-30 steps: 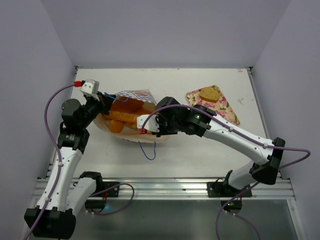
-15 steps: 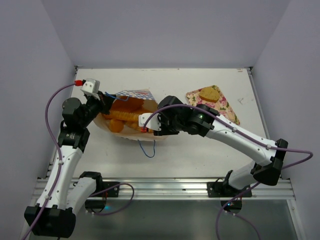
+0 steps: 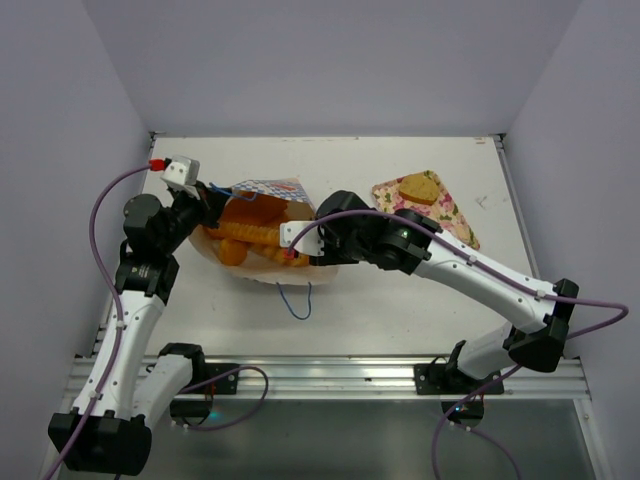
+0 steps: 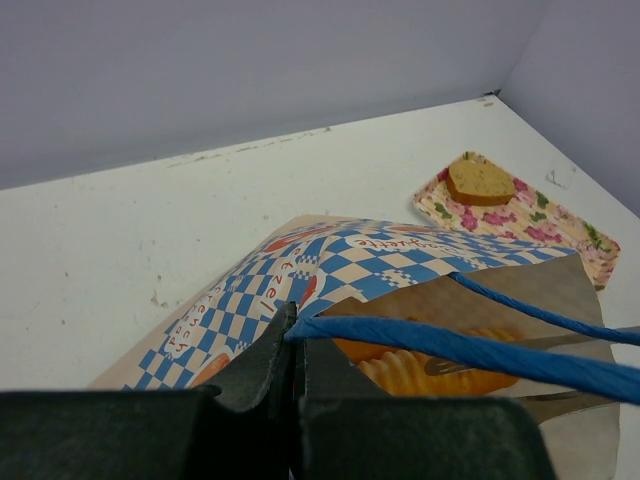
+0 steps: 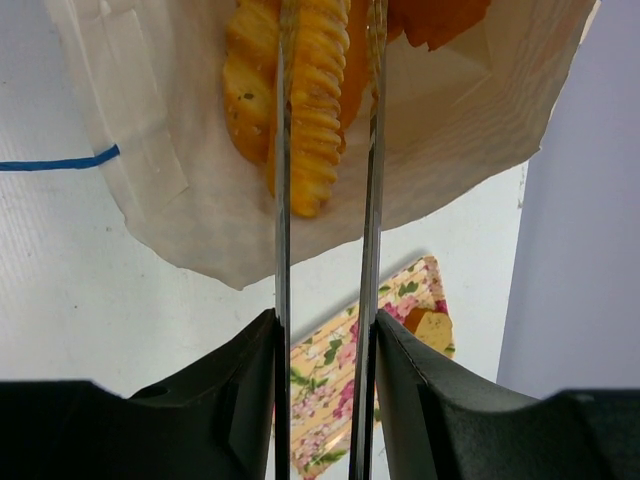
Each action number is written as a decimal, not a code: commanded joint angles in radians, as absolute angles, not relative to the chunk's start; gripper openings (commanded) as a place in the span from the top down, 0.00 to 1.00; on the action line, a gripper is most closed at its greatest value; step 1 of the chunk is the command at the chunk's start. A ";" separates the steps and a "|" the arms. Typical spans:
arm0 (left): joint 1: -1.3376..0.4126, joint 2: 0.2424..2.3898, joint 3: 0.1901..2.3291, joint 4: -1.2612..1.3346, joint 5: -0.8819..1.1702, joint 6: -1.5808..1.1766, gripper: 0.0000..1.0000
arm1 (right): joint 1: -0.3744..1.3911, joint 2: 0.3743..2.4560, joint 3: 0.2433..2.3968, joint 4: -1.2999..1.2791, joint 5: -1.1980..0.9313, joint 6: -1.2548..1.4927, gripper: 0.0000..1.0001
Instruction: Take the fake bread out of the paper bag
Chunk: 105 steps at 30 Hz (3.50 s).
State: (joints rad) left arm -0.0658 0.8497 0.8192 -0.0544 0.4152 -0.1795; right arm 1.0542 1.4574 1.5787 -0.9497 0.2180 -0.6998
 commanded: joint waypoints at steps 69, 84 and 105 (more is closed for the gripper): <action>-0.061 0.923 0.893 -0.044 0.325 -0.219 1.00 | 1.029 1.344 1.657 -1.051 0.078 -0.735 1.00; -0.061 0.985 0.980 -0.115 0.232 -0.203 1.00 | 0.755 1.047 1.540 -1.074 -0.089 -0.755 1.00; -0.060 1.031 0.990 -0.112 0.264 -0.186 1.00 | 0.260 0.977 1.267 -0.801 0.005 -0.529 1.00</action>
